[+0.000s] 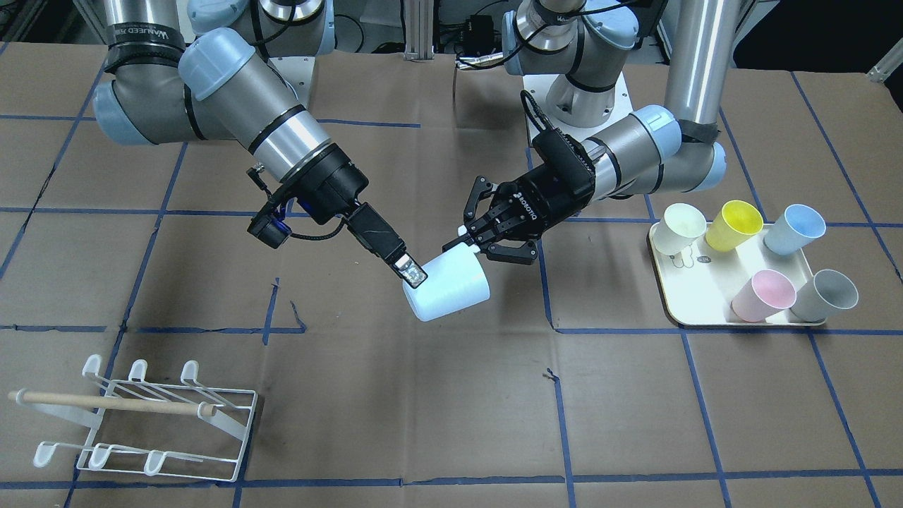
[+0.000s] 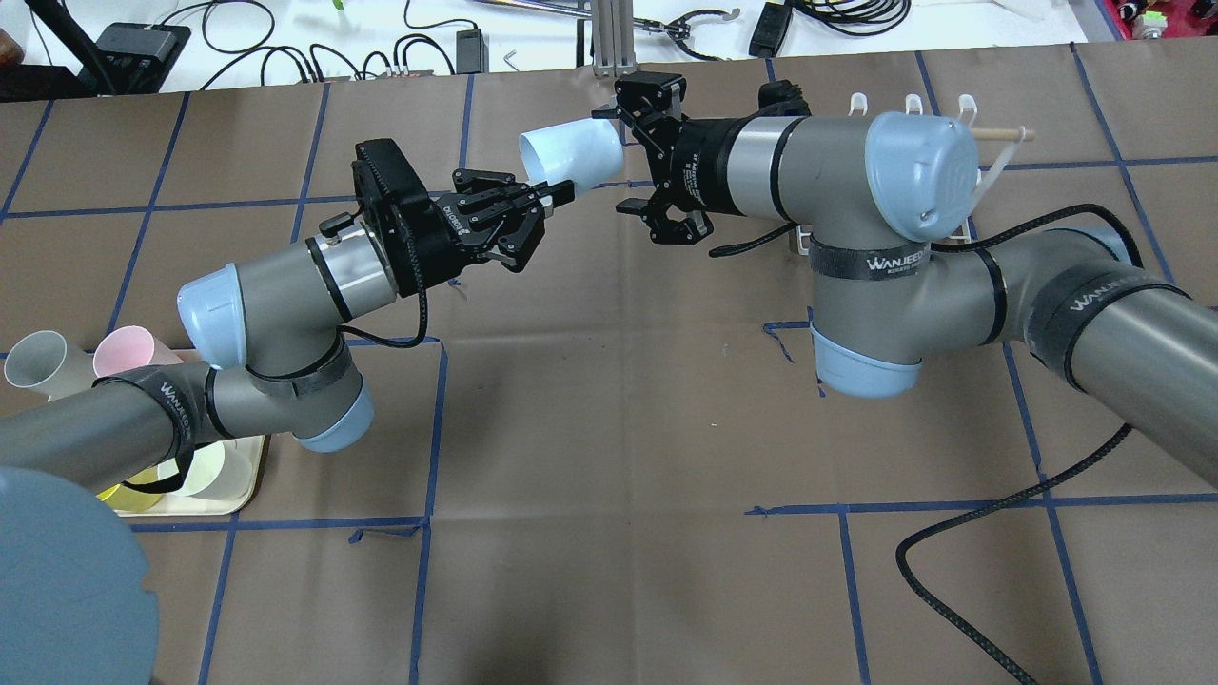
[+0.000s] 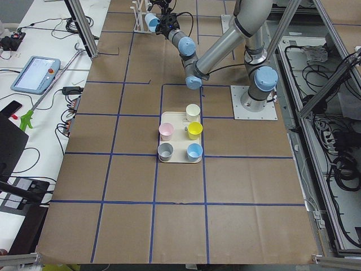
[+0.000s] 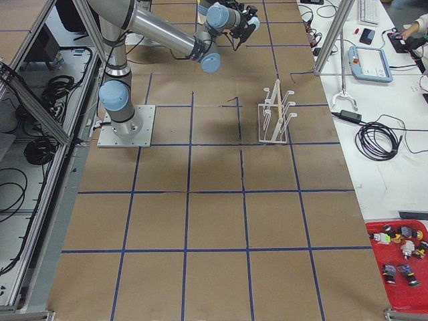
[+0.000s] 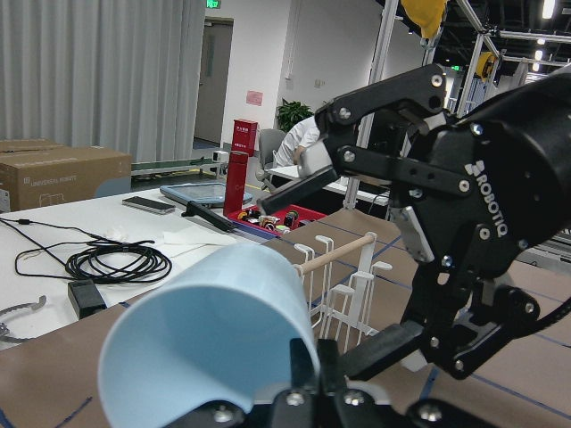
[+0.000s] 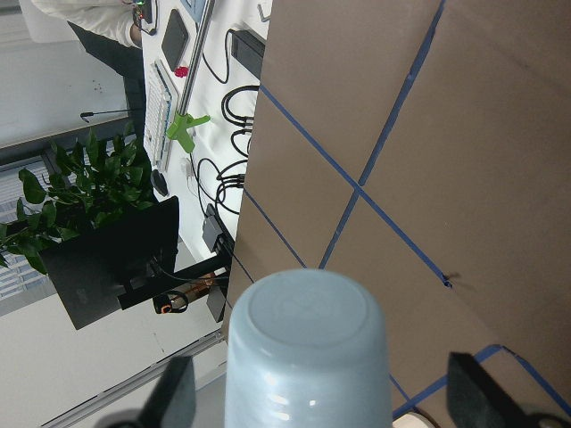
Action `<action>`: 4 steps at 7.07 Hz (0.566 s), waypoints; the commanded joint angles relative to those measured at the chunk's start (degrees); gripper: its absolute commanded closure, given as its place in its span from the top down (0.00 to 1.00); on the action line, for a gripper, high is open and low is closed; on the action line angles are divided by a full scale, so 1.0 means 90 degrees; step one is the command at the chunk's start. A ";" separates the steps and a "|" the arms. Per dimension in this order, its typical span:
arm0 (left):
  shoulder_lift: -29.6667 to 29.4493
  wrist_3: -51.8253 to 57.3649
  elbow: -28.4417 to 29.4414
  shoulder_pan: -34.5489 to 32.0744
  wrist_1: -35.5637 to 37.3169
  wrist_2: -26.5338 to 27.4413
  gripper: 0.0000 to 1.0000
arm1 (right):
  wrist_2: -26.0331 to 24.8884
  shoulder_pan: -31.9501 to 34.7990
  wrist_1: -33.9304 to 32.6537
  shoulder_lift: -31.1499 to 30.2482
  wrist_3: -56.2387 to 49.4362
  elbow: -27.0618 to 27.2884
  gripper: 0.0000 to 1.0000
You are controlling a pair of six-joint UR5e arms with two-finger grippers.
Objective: Transfer IKEA cup to right arm and place on rack
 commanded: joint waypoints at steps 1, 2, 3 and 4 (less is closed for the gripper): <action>-0.0001 0.0000 -0.0001 -0.0010 0.0001 0.0000 0.07 | -0.0005 0.0119 -0.0003 0.0233 0.0012 -0.0229 0.98; -0.0001 0.0000 -0.0001 -0.0010 0.0001 0.0000 0.07 | -0.0005 0.0129 -0.0003 0.0302 0.0002 -0.0297 0.98; -0.0011 0.0000 -0.0001 -0.0010 0.0001 0.0000 0.07 | -0.0005 0.0129 -0.0003 0.0351 0.0012 -0.0327 0.98; -0.0011 0.0000 -0.0001 -0.0010 0.0001 0.0000 0.07 | -0.0005 0.0139 -0.0003 0.0419 0.0012 -0.0405 0.98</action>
